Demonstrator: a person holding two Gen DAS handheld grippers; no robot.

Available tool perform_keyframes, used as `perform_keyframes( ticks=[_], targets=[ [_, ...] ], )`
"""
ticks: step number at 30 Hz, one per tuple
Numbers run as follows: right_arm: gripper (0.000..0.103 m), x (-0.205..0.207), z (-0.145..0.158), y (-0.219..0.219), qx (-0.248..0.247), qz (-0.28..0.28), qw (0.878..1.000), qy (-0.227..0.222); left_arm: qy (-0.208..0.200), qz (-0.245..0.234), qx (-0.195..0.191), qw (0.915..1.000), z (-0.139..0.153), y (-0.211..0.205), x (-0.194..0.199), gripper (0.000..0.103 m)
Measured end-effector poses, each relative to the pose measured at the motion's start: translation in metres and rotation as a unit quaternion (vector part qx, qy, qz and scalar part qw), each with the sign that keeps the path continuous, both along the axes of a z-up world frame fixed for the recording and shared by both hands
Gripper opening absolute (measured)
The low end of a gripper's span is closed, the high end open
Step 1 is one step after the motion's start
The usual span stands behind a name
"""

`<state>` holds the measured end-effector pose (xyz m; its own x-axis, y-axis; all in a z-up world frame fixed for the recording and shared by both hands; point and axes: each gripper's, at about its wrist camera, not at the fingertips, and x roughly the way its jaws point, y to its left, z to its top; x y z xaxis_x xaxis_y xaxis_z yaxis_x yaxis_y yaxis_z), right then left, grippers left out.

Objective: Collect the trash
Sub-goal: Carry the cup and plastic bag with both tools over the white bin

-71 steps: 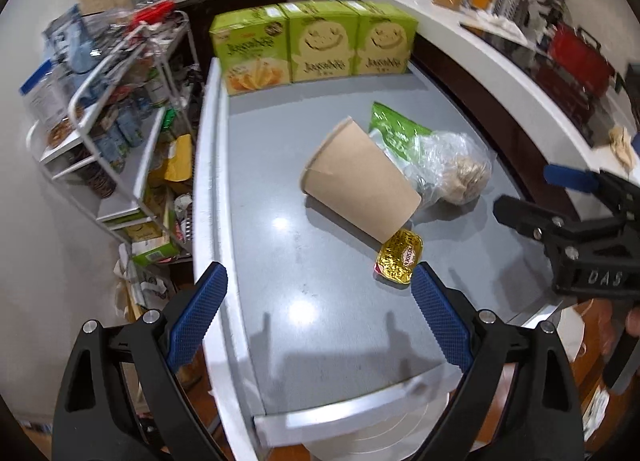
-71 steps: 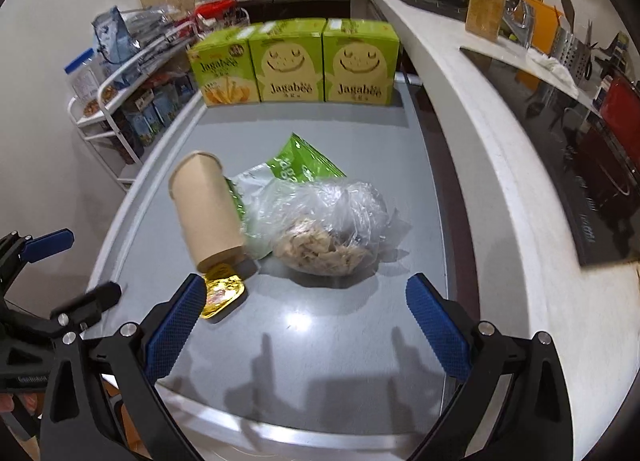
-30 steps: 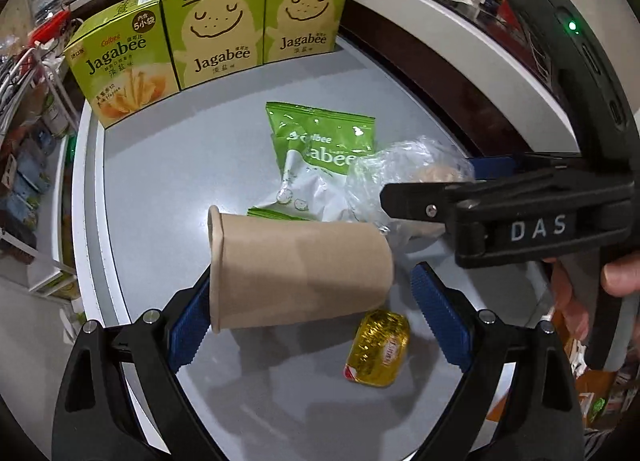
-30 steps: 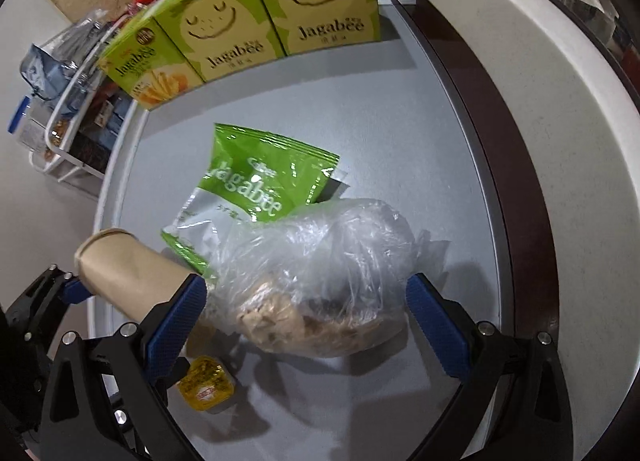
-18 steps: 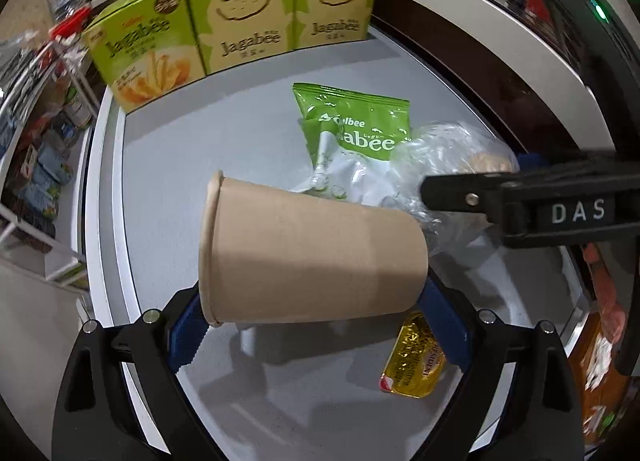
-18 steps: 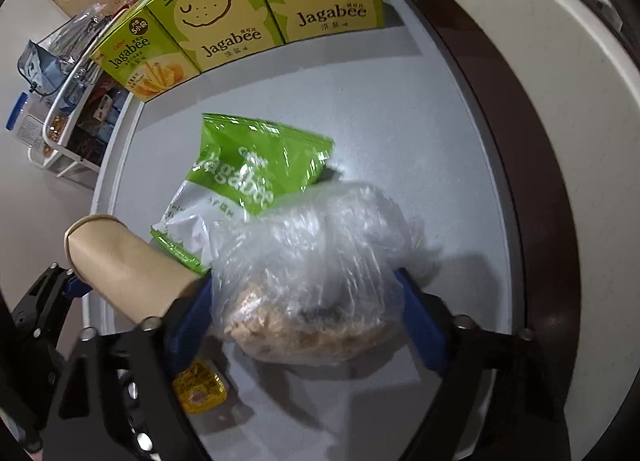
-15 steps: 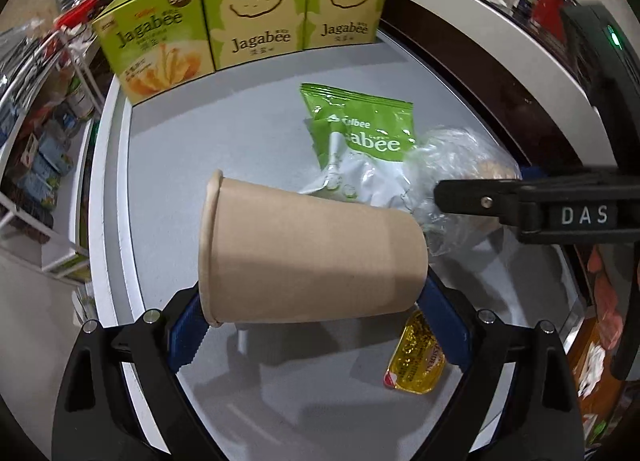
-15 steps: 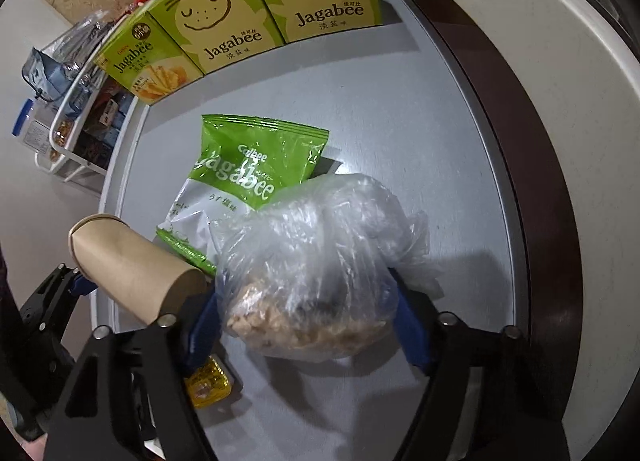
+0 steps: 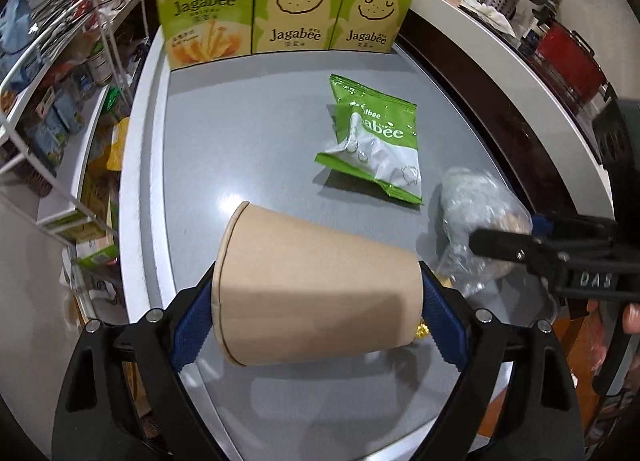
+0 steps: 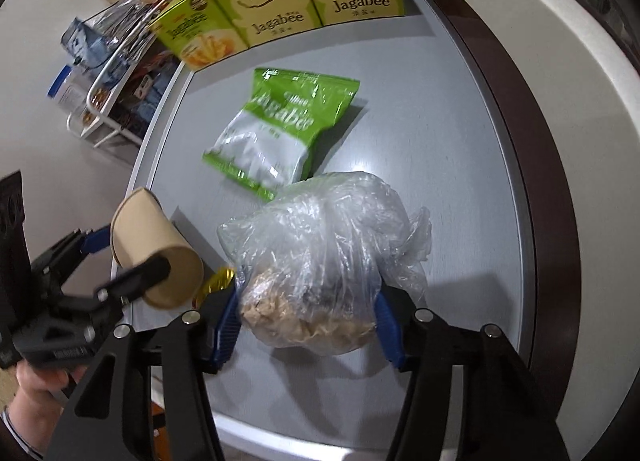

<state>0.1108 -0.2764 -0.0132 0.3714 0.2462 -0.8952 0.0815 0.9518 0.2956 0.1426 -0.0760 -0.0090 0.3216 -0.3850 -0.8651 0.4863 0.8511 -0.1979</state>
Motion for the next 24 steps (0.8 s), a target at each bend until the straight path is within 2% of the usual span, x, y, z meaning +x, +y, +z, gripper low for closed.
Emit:
perform_keyframes(
  ticks=[6,12,24],
  targets=[
    [0.054,-0.019,-0.001,0.005,-0.005,0.008,1.0,0.004,0.004,0.019,0.001,0.9998,-0.002,0.01,-0.013,0.092],
    [0.05,-0.033,0.008,0.011,-0.001,0.021,1.0,-0.008,-0.004,0.03,-0.006,0.9995,0.006,0.019,-0.025,0.092],
    [0.049,-0.052,0.023,0.015,0.009,0.026,0.999,-0.029,-0.022,0.048,-0.012,0.9985,0.025,0.035,-0.055,0.092]
  ],
)
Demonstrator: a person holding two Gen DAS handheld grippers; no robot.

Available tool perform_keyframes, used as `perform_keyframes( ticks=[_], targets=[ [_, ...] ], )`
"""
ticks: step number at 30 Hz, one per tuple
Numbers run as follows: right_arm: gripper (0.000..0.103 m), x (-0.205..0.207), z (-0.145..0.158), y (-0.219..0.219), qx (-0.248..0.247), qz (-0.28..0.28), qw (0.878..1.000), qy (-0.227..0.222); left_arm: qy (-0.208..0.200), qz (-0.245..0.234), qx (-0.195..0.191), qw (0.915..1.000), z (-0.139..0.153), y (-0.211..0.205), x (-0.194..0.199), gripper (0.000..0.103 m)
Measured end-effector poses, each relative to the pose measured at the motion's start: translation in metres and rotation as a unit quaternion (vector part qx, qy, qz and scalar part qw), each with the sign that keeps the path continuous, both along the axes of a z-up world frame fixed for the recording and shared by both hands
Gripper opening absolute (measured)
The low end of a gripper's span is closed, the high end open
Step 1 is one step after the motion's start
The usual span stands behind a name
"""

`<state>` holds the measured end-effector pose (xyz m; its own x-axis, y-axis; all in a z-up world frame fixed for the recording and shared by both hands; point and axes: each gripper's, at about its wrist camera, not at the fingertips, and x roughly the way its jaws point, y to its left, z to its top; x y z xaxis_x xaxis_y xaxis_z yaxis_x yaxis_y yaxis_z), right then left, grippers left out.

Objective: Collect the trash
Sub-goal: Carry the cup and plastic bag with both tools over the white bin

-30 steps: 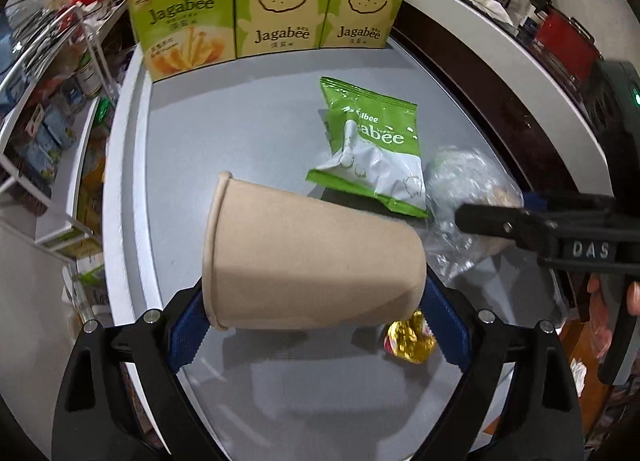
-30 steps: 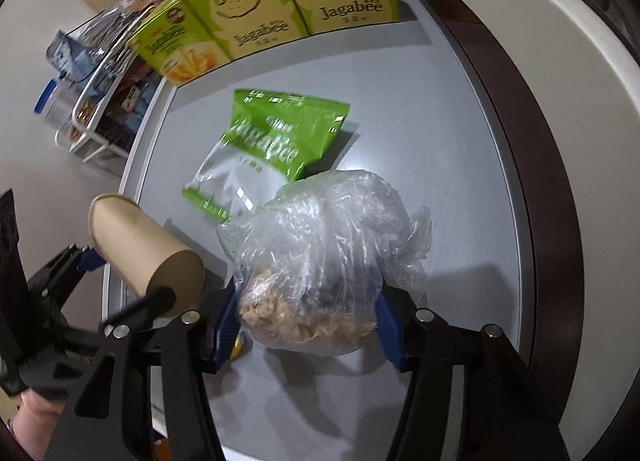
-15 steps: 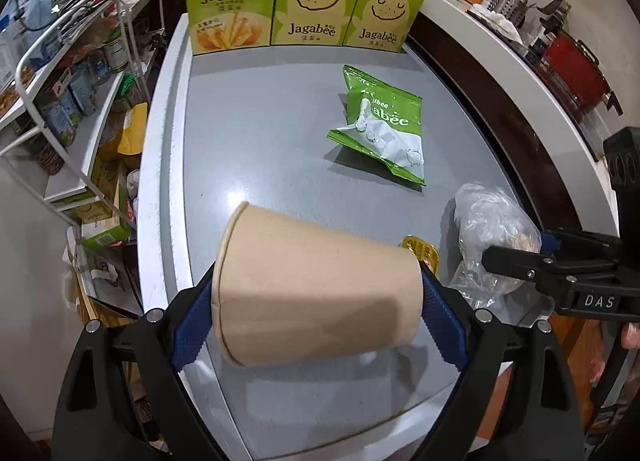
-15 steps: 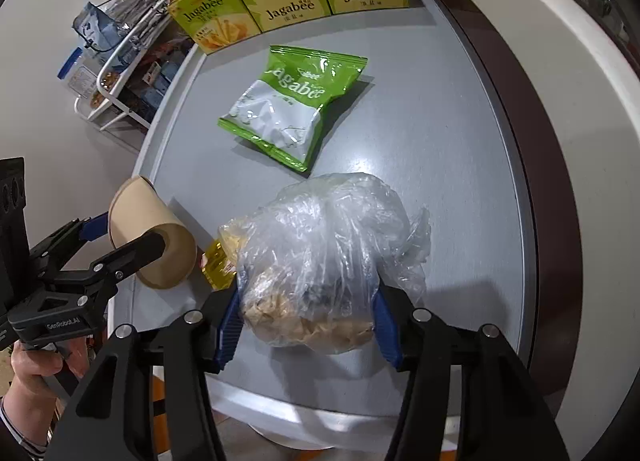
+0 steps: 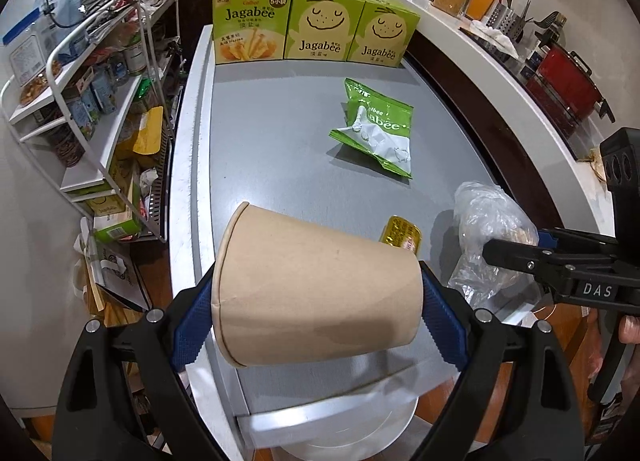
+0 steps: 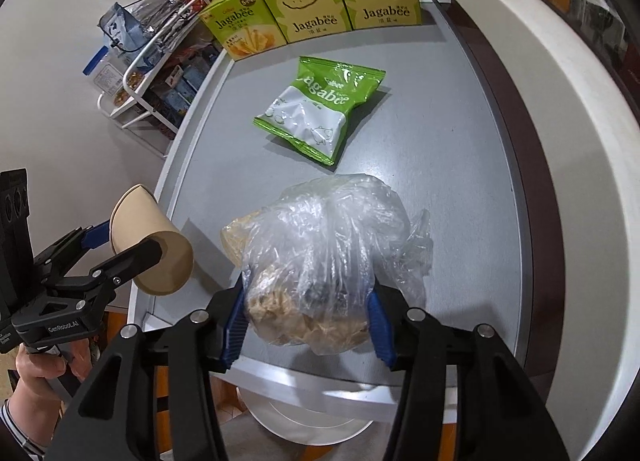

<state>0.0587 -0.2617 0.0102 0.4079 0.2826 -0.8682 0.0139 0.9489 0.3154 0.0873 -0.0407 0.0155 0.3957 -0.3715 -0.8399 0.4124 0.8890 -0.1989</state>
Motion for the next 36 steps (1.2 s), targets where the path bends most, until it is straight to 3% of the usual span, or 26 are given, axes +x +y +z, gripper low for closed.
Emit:
perform_keyframes(
  ticks=[22,28,36],
  targets=[
    [0.049,-0.068,0.053,0.019,0.014,0.052,0.997,-0.05,-0.029,-0.001,-0.022,0.9993,0.039,0.019,-0.079,0.092],
    [0.049,-0.088,0.051,0.022,0.023,0.066,0.997,-0.036,-0.016,-0.015,-0.015,0.9996,0.035,0.019,-0.101,0.092],
    [0.049,-0.116,0.022,0.026,0.025,0.088,0.996,0.018,0.027,-0.031,-0.001,0.9992,0.014,0.017,-0.123,0.092]
  ],
)
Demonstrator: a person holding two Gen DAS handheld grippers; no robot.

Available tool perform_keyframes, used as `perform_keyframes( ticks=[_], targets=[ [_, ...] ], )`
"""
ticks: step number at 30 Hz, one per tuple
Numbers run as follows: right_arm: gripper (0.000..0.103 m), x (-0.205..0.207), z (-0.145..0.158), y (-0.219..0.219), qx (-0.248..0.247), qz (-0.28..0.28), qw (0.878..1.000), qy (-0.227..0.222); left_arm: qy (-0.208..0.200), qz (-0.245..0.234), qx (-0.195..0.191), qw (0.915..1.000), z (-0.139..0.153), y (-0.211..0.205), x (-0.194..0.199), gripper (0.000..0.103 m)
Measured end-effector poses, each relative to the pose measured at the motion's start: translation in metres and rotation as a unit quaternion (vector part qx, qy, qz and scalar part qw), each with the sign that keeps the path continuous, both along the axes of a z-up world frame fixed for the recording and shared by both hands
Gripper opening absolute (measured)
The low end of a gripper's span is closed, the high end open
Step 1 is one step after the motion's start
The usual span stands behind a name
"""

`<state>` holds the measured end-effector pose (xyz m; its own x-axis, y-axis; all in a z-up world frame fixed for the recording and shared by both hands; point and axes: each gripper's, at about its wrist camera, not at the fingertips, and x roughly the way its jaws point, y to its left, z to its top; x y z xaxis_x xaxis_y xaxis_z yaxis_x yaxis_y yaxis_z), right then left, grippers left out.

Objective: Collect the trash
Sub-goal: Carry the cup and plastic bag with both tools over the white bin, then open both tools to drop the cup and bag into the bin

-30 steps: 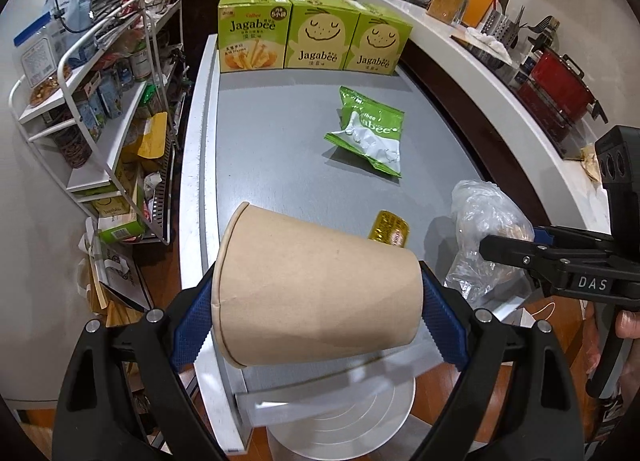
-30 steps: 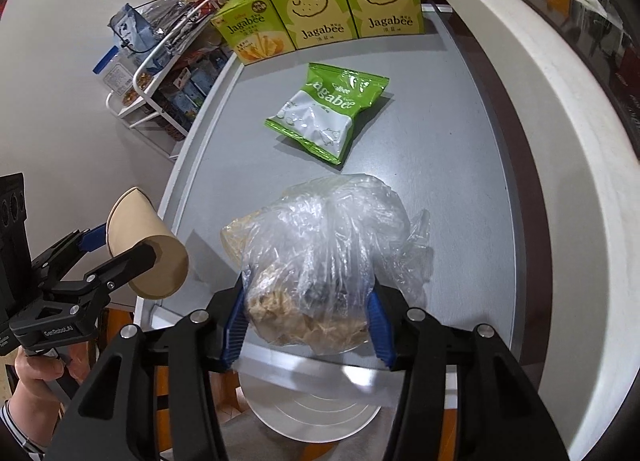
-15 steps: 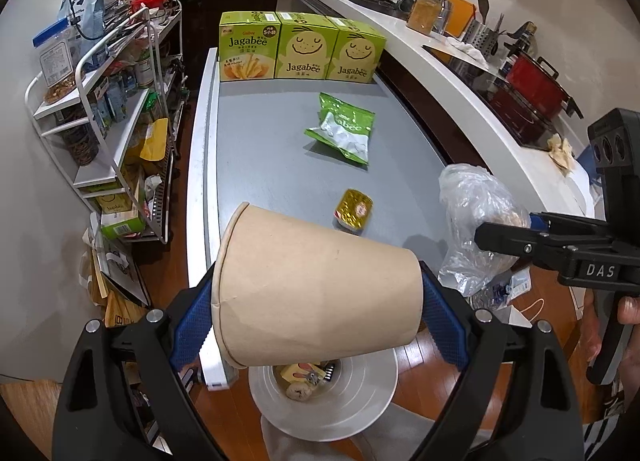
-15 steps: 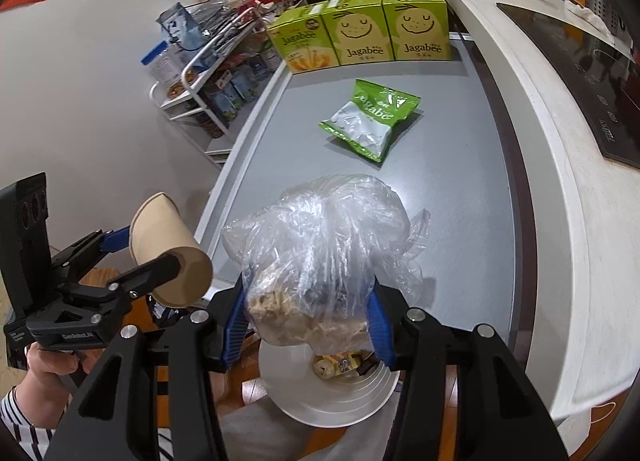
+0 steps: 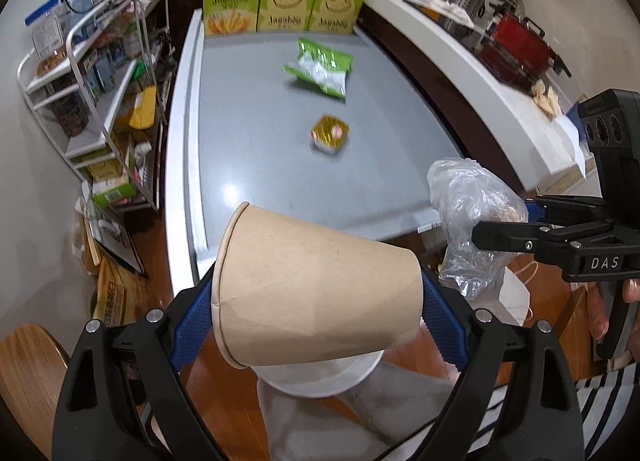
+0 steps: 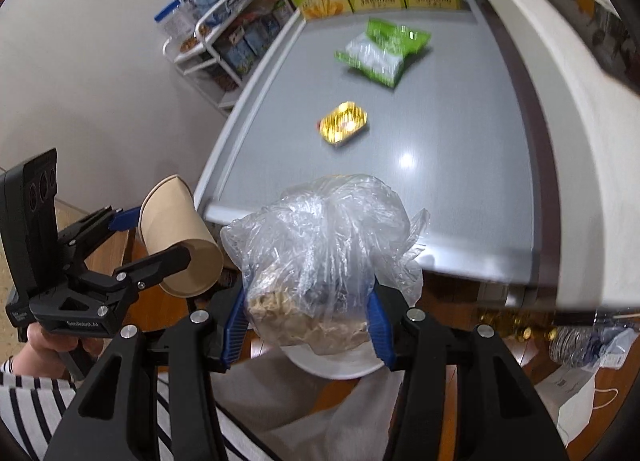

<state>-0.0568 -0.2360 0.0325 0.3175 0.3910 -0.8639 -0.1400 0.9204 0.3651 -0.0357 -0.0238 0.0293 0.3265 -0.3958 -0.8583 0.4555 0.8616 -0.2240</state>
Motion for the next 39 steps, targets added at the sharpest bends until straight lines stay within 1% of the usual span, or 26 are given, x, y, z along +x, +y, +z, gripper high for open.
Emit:
perform_keyframes(
  ticks=[6,11,15,19,29,32,39],
  targets=[
    [0.049,-0.016,-0.028,0.007,-0.011,0.018,0.999,0.041,0.034,-0.011,0.015,0.9992,-0.024,-0.002,-0.017,0.092],
    [0.049,-0.027,-0.059,0.016,-0.036,0.034,0.996,0.07,0.054,-0.023,0.035,0.9977,-0.05,-0.004,-0.03,0.092],
    [0.049,-0.031,-0.08,0.022,-0.043,0.039,0.995,0.087,0.069,-0.024,0.049,0.9962,-0.068,-0.004,-0.035,0.092],
    [0.049,-0.029,-0.101,0.028,-0.052,0.04,0.993,0.103,0.074,-0.026,0.064,0.9948,-0.084,-0.005,-0.036,0.092],
    [0.049,-0.017,-0.138,0.035,-0.063,0.013,0.99,0.122,0.078,-0.022,0.096,0.9921,-0.116,-0.011,-0.032,0.092],
    [0.049,-0.013,-0.146,0.035,-0.067,0.003,0.989,0.13,0.083,-0.016,0.104,0.9909,-0.126,-0.012,-0.028,0.092],
    [0.049,-0.009,-0.156,0.035,-0.07,-0.011,0.988,0.14,0.089,-0.017,0.118,0.9889,-0.137,-0.017,-0.025,0.092]
  ],
)
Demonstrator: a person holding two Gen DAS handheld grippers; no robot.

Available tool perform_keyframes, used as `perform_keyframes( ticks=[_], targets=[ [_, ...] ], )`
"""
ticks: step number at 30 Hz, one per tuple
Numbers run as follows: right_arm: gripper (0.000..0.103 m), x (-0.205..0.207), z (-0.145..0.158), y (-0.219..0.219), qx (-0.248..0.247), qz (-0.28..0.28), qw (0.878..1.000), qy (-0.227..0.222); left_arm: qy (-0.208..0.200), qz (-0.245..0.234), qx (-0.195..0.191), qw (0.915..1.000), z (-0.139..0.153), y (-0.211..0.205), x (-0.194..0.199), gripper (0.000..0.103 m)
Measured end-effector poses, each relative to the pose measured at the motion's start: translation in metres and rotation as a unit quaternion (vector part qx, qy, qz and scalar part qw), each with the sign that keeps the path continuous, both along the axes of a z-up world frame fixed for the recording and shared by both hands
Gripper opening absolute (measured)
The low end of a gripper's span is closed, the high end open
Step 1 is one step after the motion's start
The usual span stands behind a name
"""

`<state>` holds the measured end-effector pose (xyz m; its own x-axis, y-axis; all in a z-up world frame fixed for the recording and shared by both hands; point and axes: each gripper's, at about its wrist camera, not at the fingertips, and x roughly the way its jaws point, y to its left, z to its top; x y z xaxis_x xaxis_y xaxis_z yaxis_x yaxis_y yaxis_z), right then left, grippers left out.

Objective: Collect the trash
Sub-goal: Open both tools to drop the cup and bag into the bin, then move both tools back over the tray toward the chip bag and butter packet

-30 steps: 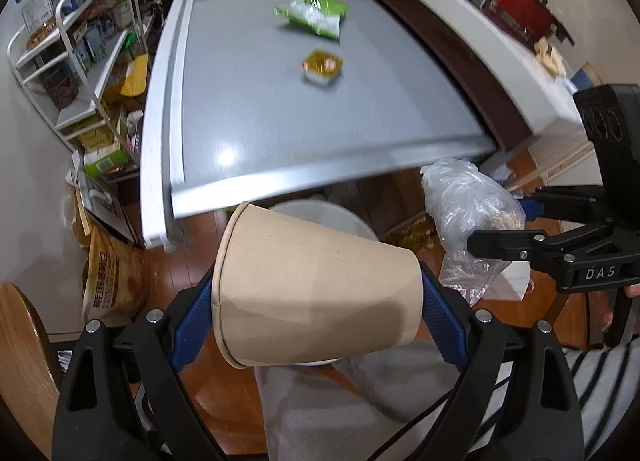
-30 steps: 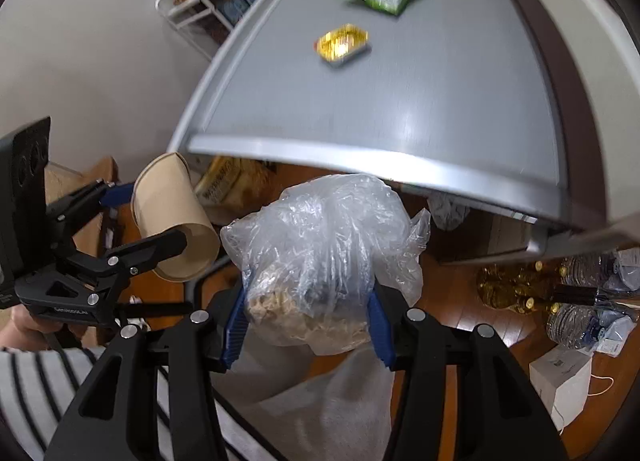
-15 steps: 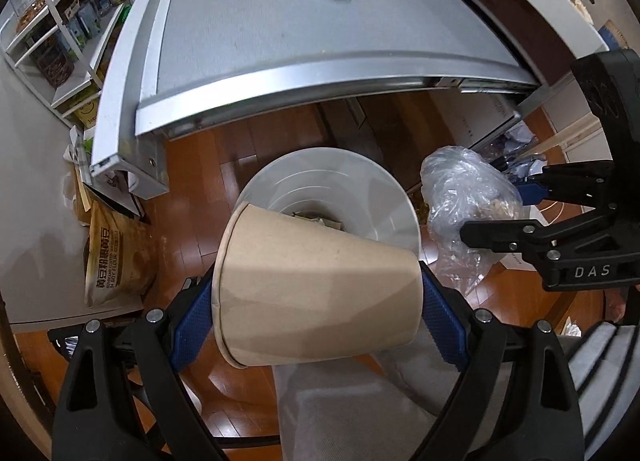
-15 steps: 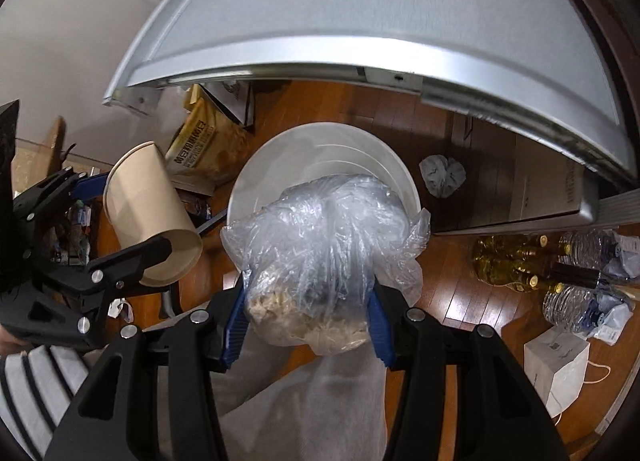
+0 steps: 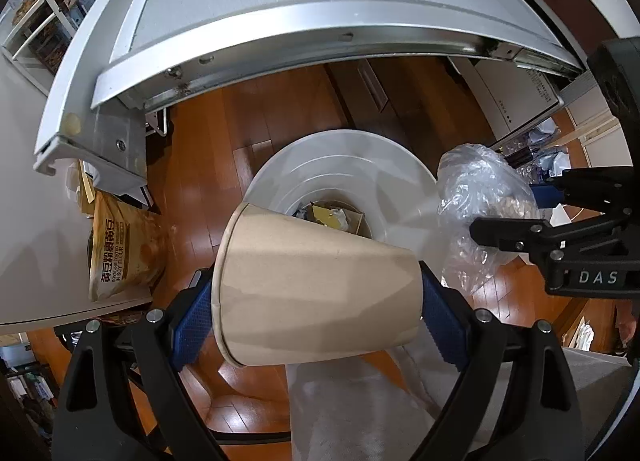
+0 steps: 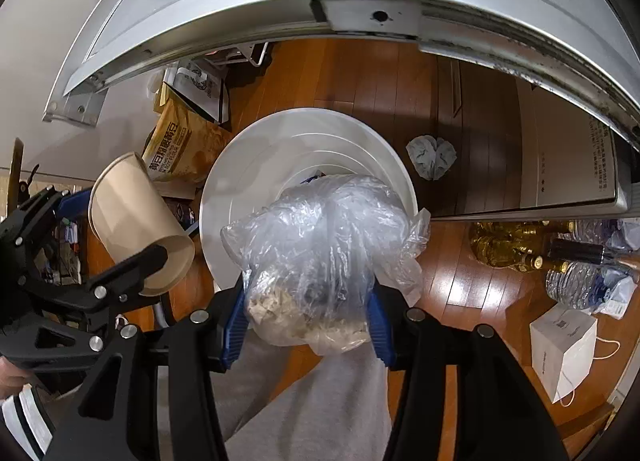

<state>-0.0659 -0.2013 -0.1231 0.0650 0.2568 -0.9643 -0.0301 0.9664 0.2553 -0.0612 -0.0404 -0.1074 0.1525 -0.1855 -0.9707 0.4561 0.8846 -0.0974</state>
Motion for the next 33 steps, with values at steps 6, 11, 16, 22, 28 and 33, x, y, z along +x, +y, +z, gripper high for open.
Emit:
perform_keyframes(
  ticks=[6,11,16,22,28,33],
  targets=[
    [0.049,0.003,-0.001,0.0,-0.001,-0.005,1.0,0.0,0.002,-0.002,0.001,1.0,-0.002,-0.002,0.001,0.092],
    [0.063,0.003,0.0,-0.002,0.005,-0.011,1.0,-0.003,0.009,-0.007,-0.006,0.9999,-0.001,-0.001,0.002,0.093],
    [0.076,0.002,0.01,-0.005,0.006,-0.017,1.0,-0.018,0.015,-0.006,-0.011,0.9998,0.002,0.001,0.003,0.094],
    [0.076,-0.003,0.025,-0.013,0.01,-0.021,0.999,-0.031,0.024,0.011,-0.022,0.9994,0.007,0.011,0.004,0.094],
    [0.078,-0.01,0.083,-0.013,-0.017,0.012,0.995,-0.102,-0.003,0.014,-0.04,0.9991,0.04,0.017,-0.001,0.094],
    [0.098,0.006,0.137,-0.005,-0.076,0.04,0.974,-0.211,-0.064,0.014,-0.054,0.9964,0.085,0.017,0.003,0.094]
  ],
)
